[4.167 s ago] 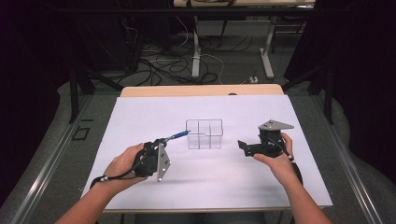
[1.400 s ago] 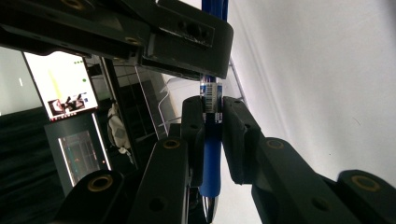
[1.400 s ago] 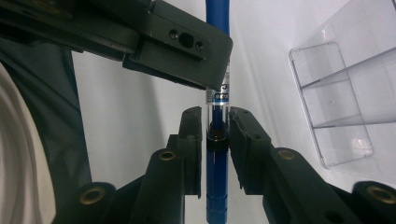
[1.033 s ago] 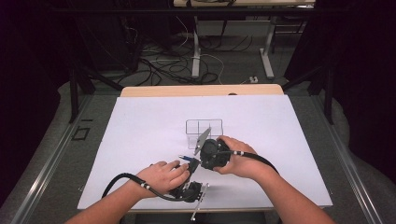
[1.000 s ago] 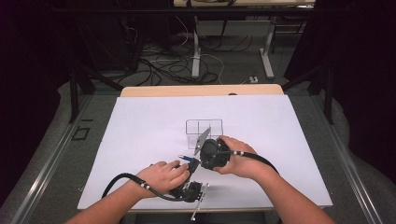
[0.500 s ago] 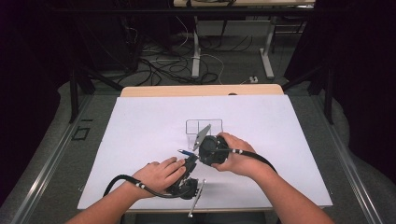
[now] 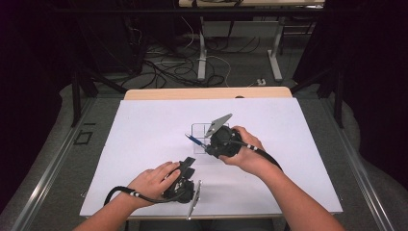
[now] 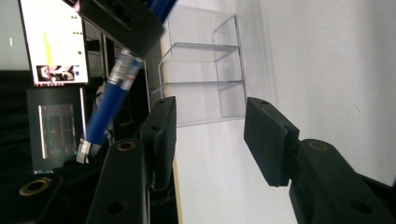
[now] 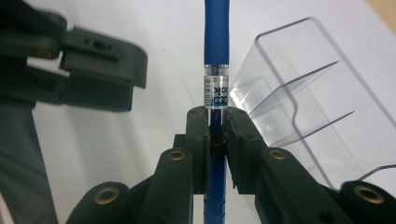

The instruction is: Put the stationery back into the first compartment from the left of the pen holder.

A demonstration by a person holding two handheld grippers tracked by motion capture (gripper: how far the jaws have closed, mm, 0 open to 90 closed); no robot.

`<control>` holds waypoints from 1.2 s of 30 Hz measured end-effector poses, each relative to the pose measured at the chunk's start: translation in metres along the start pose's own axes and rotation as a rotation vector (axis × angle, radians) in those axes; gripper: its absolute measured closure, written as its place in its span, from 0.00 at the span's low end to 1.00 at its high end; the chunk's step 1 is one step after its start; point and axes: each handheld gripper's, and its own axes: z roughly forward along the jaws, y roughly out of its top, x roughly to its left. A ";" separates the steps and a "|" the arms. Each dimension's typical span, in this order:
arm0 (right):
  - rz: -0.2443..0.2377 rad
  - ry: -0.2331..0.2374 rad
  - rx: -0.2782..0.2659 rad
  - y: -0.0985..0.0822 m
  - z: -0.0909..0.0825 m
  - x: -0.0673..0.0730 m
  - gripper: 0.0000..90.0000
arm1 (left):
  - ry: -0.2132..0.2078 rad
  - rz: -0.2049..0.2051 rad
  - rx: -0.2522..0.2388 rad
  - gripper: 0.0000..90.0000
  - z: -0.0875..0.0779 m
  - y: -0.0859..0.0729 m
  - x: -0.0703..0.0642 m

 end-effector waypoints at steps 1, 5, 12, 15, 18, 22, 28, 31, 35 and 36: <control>0.000 0.000 0.000 0.000 0.000 0.000 0.89 | -0.005 -0.038 -0.015 0.59 0.002 -0.001 -0.001; 0.046 -0.006 -0.074 0.002 -0.003 -0.005 0.89 | 0.004 -0.113 -0.002 0.57 0.005 -0.006 0.003; 0.095 -0.029 -0.196 0.006 -0.005 -0.015 0.89 | -0.019 -0.364 0.020 0.54 0.011 -0.022 0.014; 0.109 -0.038 -0.247 0.008 -0.004 -0.018 0.89 | -0.037 -0.502 0.015 0.53 0.015 -0.031 0.020; 0.126 -0.046 -0.292 0.010 -0.002 -0.021 0.89 | -0.058 -0.653 0.027 0.49 0.020 -0.042 0.024; 0.147 -0.057 -0.343 0.013 0.001 -0.025 0.89 | -0.083 -0.830 0.038 0.45 0.023 -0.055 0.028; 0.170 -0.084 -0.419 0.017 0.008 -0.031 0.89 | -0.113 -1.027 0.013 0.33 0.027 -0.075 0.032; 0.179 -0.097 -0.449 0.018 0.013 -0.032 0.89 | -0.129 -1.088 -0.001 0.26 0.029 -0.080 0.030; 0.178 -0.121 -0.490 0.022 0.022 -0.033 0.89 | -0.143 -1.141 -0.006 0.17 0.032 -0.086 0.028; 0.183 -0.124 -0.500 0.023 0.025 -0.034 0.89 | -0.149 -1.149 -0.010 0.15 0.033 -0.089 0.028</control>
